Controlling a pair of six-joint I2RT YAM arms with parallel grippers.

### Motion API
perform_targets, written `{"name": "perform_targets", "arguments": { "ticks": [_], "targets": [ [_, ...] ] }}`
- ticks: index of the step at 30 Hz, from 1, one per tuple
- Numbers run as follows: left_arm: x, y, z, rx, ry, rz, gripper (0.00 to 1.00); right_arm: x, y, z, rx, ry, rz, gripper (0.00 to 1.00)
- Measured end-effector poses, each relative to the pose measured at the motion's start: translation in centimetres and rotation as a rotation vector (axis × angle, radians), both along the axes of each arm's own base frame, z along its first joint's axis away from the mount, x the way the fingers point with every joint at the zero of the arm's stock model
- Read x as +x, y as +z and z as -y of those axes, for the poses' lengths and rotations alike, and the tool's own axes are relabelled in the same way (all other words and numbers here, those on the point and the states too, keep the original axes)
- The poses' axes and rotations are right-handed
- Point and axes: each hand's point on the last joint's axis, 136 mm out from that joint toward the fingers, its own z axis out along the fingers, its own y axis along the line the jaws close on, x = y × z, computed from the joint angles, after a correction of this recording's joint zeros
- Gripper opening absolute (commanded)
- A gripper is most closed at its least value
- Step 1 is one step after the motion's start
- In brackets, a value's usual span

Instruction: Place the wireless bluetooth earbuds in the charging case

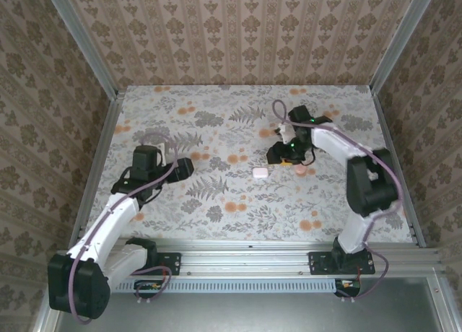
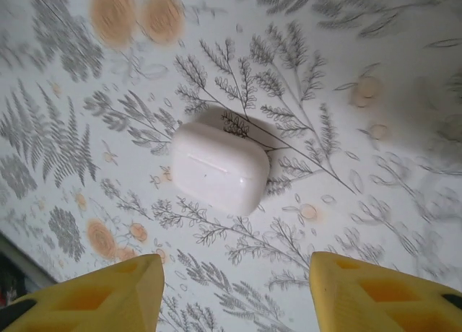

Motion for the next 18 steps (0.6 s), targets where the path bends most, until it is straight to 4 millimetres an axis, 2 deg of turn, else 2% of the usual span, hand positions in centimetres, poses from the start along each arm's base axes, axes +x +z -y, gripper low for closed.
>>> {"name": "perform_targets", "arguments": {
  "ticks": [2,4,6,14,18],
  "targets": [
    [1.1,1.1,-0.7,0.025,0.019,0.03,1.0,0.5,2.5,1.4,-0.011,-0.067,0.162,0.76],
    [2.2,1.8,-1.5,0.055,0.035,0.05,1.0,1.0,3.9,2.8,-0.033,-0.138,0.289,0.86],
    [3.3,2.4,-2.4,0.094,0.056,0.069,1.0,1.6,4.5,4.4,-0.067,-0.21,0.393,1.0],
    [5.5,3.0,-7.4,0.298,0.181,0.201,1.0,2.0,3.2,11.0,-0.323,-0.376,0.673,1.0],
    [5.3,0.7,-9.3,0.391,0.223,0.255,1.0,1.7,2.6,13.3,-0.408,-0.402,0.753,1.0]
  ]
}}
